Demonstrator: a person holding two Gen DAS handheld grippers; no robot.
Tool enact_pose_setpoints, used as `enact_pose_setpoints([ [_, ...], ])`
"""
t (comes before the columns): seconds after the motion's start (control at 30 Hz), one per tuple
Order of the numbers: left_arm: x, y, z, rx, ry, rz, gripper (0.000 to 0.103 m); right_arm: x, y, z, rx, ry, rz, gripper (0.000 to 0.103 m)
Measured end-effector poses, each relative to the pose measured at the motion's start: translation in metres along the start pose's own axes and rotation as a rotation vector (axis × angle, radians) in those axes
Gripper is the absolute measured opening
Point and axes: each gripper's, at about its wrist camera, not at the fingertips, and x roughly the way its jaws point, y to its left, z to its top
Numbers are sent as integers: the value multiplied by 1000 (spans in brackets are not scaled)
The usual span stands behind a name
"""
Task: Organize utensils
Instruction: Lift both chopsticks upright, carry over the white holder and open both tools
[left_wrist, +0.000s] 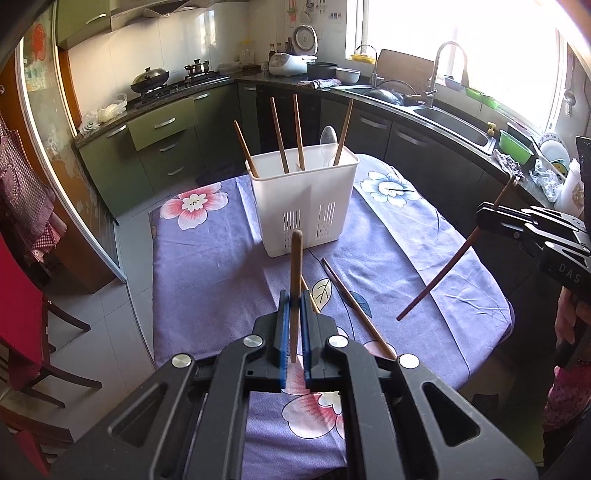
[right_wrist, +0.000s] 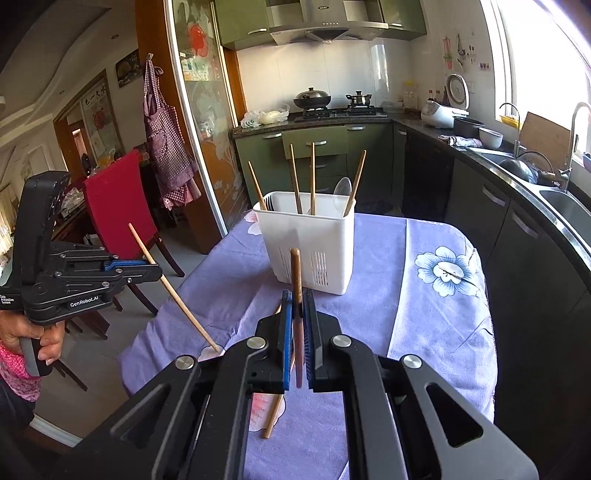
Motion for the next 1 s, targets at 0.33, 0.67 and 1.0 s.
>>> enact_pose_setpoints([
  [0.33,-17,0,34,13,-54,-18,6,-10,6,38,-26,-35,16,7],
  [0.67,-46,2,106,25,-153,-39,6,-19,-3,124,-19,-119,35,7],
  [1.0,-49,5,185,24,-290,-2,6,5,-22,216,-5,-200,39,7],
])
